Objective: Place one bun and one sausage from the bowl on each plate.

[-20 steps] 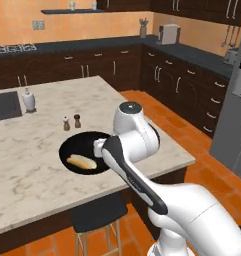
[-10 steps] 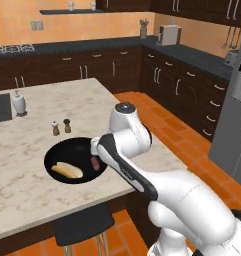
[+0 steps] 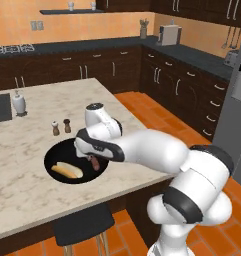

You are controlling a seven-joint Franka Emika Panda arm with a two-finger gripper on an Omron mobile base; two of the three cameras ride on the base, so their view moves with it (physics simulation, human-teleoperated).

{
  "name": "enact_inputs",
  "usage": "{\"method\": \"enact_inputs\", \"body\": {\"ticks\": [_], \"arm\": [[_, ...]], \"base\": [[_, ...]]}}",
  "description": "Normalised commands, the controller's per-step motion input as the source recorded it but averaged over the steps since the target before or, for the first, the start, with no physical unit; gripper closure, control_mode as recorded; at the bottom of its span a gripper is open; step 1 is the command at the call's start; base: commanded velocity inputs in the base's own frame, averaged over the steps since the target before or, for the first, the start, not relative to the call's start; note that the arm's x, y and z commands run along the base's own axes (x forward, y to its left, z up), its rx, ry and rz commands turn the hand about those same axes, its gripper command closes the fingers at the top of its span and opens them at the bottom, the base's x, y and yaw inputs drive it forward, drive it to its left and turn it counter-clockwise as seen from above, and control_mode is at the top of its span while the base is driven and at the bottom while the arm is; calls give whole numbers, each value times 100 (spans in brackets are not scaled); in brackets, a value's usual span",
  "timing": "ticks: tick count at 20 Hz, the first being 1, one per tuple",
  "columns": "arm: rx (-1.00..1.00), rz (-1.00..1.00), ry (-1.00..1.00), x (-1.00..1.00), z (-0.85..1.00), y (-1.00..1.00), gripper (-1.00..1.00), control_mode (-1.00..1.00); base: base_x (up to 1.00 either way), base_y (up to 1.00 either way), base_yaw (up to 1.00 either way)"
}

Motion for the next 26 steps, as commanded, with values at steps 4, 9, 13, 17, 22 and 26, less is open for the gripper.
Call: {"method": "enact_inputs", "body": {"ticks": [4,9,13,17,22,26], "arm": [[-6,0,1,42,-59,13,-100,-100],[0,-1,-4,7,-68,-4,-100,-100],[0,-2,-10,-4,-36,-11,-100,-100],[0,0,-23,-3,-29,-12,-100,-100],[0,-1,-12,18,-27,0,-100,-100],[0,0,0,29,-23,0,100,-100]], "base": [[0,0,0],[0,0,0],[0,0,0],[0,0,0],[0,0,0],[0,0,0]]}}
